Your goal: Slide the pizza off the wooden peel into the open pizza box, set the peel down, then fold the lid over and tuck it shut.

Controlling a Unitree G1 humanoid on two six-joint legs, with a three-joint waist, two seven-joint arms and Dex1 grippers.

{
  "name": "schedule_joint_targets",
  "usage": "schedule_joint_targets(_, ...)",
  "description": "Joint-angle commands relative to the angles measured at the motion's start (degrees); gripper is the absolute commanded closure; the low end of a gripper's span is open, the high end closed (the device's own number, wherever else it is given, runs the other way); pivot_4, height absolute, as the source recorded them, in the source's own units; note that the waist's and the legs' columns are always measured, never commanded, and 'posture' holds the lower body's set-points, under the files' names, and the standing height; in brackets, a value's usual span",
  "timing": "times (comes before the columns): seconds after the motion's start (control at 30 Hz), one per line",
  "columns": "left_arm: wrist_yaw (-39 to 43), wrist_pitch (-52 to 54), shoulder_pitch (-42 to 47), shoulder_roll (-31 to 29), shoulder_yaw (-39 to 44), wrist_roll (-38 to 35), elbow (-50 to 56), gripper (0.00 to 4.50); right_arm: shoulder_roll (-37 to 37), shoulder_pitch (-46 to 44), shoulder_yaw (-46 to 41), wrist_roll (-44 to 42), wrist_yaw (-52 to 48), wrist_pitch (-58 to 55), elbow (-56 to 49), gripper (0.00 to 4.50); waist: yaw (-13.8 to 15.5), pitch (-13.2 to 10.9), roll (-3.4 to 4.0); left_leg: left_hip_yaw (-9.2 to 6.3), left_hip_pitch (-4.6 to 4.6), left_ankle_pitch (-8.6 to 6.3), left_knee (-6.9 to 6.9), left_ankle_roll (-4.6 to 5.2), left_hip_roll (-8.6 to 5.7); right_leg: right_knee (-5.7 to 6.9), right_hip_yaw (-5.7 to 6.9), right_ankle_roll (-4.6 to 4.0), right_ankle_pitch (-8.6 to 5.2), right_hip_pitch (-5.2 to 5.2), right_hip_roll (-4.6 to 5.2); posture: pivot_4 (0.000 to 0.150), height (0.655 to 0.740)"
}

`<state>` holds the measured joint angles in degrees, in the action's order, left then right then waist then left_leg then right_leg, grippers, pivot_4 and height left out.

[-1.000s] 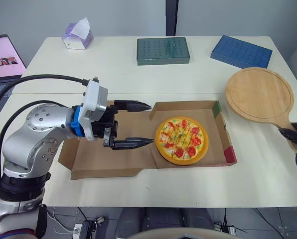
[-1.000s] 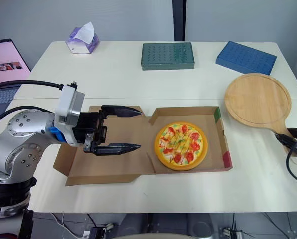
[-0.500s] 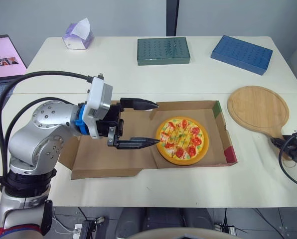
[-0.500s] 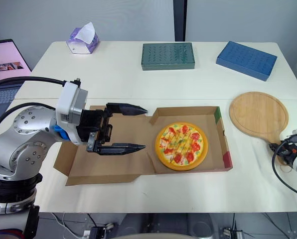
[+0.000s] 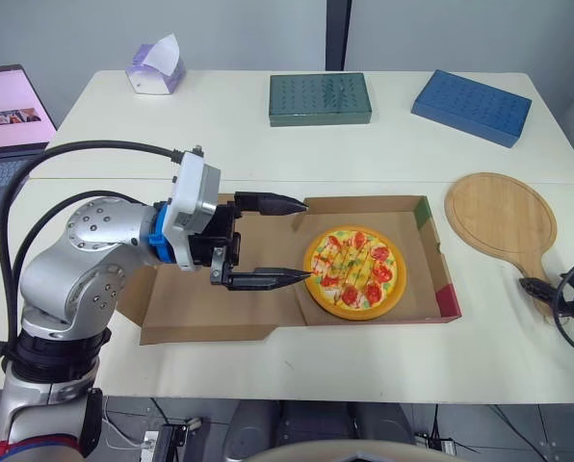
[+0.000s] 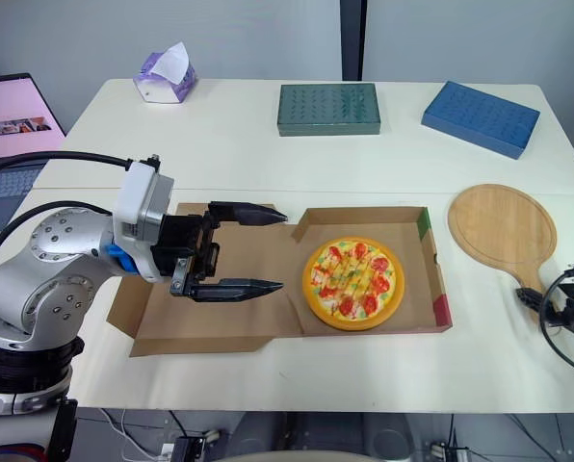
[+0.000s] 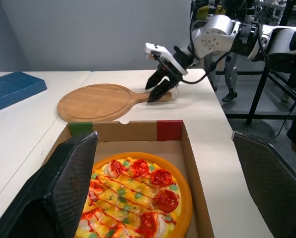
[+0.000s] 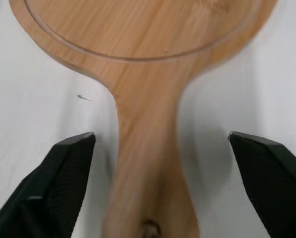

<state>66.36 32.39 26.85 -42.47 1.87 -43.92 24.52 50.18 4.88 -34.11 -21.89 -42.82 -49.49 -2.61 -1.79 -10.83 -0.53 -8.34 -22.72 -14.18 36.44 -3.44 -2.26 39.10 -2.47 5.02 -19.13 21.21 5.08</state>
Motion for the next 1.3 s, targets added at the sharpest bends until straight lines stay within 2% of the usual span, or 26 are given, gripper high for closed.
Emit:
schedule_joint_targets(0.03,-0.4,-0.8,0.1,-0.4,0.9,0.1,1.1,0.0,3.6,1.5,-4.8,-2.1,-3.1,0.0,-3.0,0.06,0.0,0.0,0.0,0.0,0.01,0.0,0.0,0.0,0.0,0.0,0.01,0.0,0.0,-0.01,0.0,0.15,0.74)
schedule_joint_targets(0.23,-2.4,0.0,-2.0,-2.3,4.2,-0.2,1.0,0.0,7.6,2.9,-6.5,-2.0,-9.2,8.8,-4.8,0.06,-0.4,0.0,0.0,0.02,0.05,-0.01,0.0,0.02,0.04,0.01,0.0,0.0,0.0,-0.02,-0.03,0.15,0.74)
schedule_joint_targets(0.37,-8.2,2.8,-6.3,-3.3,9.2,-1.5,2.4,0.0,9.8,-2.5,-2.3,-1.2,-11.9,17.7,-5.0,0.06,-0.8,0.0,0.01,0.04,0.06,-0.01,0.01,0.02,0.05,0.01,-0.03,0.01,0.0,-0.03,-0.03,0.15,0.74)
schedule_joint_targets(0.53,-16.1,5.9,-16.4,-1.9,16.9,-4.8,7.3,0.0,11.0,-10.8,5.2,-2.1,-16.0,25.1,-7.1,0.06,-1.3,0.0,-0.01,0.01,0.06,-0.01,0.0,0.02,0.07,0.01,-0.01,0.01,0.01,-0.02,-0.03,0.15,0.74)
schedule_joint_targets(0.73,-27.5,9.4,-34.8,4.0,28.1,-13.8,15.8,0.0,9.3,-25.3,20.2,-6.9,-23.6,24.9,-12.0,0.06,-1.4,0.0,-0.03,0.08,0.08,-0.05,0.02,0.07,0.14,-0.03,-0.07,-0.03,0.04,0.0,-0.01,0.15,0.74)
schedule_joint_targets(0.83,-32.9,10.5,-43.4,7.2,32.6,-20.6,18.1,0.0,7.3,-32.4,26.8,-9.0,-27.6,23.7,-12.8,0.06,-0.9,0.0,-0.08,0.03,0.06,-0.05,0.05,0.07,0.14,-0.03,-0.04,-0.05,0.05,-0.01,-0.02,0.15,0.74)
schedule_joint_targets(1.03,-42.4,10.2,-62.7,12.9,38.1,-42.5,20.9,0.0,3.4,-42.2,34.9,-9.8,-32.7,22.3,-11.1,0.06,0.2,0.1,-0.2,0.02,0.02,-0.08,0.1,0.1,0.11,-0.1,-0.04,-0.05,0.05,0.01,0.04,0.15,0.74)
schedule_joint_targets(1.13,-45.8,8.5,-73.3,16.7,37.5,-52.6,22.6,0.0,2.3,-44.0,36.8,-9.6,-34.4,22.0,-10.7,0.06,0.4,0.1,-0.3,0.05,-0.02,-0.13,0.13,0.15,0.16,-0.16,-0.08,-0.05,0.05,0.01,0.12,0.15,0.74)
schedule_joint_targets(1.3,-51.9,5.6,-84.4,22.8,31.5,-60.6,23.6,0.0,1.5,-45.3,37.9,-8.4,-35.7,22.1,-9.0,0.06,0.5,0.1,-0.32,0.08,-0.05,-0.16,0.21,0.19,0.04,-0.17,-0.06,-0.06,0.04,0.0,0.12,0.15,0.74)
